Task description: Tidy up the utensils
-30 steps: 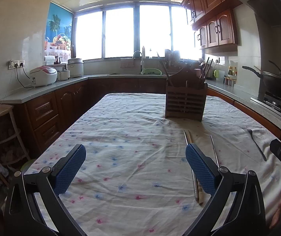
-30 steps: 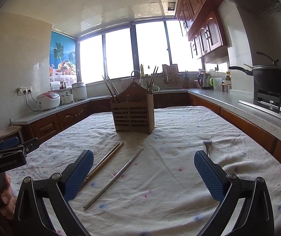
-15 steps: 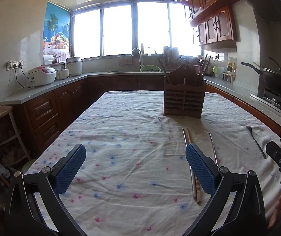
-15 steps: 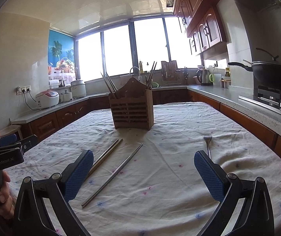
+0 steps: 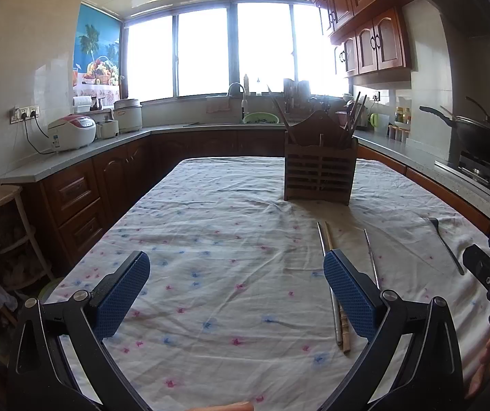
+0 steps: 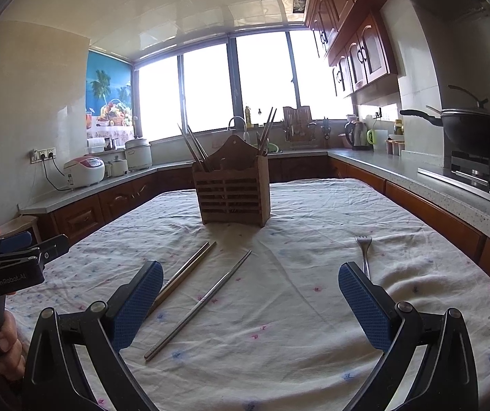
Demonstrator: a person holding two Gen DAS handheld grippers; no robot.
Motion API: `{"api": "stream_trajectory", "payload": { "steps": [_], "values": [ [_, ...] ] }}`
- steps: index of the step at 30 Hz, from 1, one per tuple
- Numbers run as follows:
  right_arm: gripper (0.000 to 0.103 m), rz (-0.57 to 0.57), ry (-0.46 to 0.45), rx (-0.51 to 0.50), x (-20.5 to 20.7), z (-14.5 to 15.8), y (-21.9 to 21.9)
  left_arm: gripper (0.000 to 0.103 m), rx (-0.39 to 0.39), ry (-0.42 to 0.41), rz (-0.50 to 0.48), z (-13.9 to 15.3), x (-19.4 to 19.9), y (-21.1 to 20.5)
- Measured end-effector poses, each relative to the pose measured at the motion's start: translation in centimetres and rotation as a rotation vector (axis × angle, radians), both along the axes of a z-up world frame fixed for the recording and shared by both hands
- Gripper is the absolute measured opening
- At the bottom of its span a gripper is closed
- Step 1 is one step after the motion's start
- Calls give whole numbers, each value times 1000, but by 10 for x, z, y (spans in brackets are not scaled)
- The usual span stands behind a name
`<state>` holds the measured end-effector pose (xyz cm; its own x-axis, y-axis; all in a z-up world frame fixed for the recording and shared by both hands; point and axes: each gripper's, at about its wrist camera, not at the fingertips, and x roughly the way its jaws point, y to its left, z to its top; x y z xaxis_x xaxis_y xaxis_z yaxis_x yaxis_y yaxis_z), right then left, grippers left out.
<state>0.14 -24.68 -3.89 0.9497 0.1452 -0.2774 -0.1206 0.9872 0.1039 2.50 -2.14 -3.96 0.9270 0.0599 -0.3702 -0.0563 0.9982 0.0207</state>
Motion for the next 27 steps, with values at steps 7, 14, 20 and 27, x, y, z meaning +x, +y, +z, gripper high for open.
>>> {"api": "stream_trajectory", "payload": {
  "steps": [7,14,20,27],
  "values": [
    [103,6,-3,-5,0,0,2,103,-1,-6,-5,1,-2,0],
    [103,8,-10,-4,-1,3,3,103,-2,-7,-13,2,-4,1],
    [103,8,-17,-6,-3,4,4,103,1,-9,-23,4,-5,1],
    [103,8,-25,-1,-4,7,2,103,3,2,-24,3,-5,1]
  ]
}}
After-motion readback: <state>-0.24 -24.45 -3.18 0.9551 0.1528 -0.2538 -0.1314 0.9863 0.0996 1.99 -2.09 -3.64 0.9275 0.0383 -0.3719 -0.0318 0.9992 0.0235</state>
